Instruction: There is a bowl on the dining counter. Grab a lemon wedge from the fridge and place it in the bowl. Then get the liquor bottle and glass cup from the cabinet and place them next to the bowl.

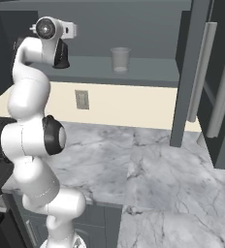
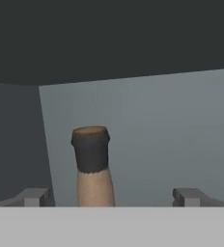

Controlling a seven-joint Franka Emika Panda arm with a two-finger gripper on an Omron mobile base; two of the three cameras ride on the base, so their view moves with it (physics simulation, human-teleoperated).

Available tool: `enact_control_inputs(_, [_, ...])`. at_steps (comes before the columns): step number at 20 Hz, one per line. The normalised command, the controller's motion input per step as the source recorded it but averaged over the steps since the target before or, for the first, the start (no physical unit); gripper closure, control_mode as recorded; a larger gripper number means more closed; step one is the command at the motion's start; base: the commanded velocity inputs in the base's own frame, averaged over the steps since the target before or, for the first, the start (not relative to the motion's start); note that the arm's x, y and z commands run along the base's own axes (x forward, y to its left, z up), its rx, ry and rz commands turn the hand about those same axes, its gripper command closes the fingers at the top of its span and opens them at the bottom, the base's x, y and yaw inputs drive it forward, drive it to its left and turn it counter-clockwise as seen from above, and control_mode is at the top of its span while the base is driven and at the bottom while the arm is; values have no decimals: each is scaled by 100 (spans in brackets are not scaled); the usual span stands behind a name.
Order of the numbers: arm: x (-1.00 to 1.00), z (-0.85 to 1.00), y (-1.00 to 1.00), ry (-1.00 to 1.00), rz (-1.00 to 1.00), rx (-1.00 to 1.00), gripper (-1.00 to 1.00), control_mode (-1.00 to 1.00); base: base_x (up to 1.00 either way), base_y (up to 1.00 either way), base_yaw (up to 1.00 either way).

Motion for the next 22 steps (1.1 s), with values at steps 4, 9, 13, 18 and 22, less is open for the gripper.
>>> enact_control_inputs(4, [16, -36, 5, 0, 4, -4, 100, -100, 0, 0, 0])
enact_control_inputs(9, [14, -28, 9, 0, 5, -4, 100, -100, 0, 0, 0])
enact_control_inputs(13, [8, -5, 0, 0, 4, 0, 100, -100, 0, 0, 0])
enact_control_inputs(18, [1, 0, 0, 0, 2, 0, 100, -100, 0, 0, 0])
enact_control_inputs(22, [0, 0, 0, 0, 0, 0, 100, -100, 0, 0, 0])
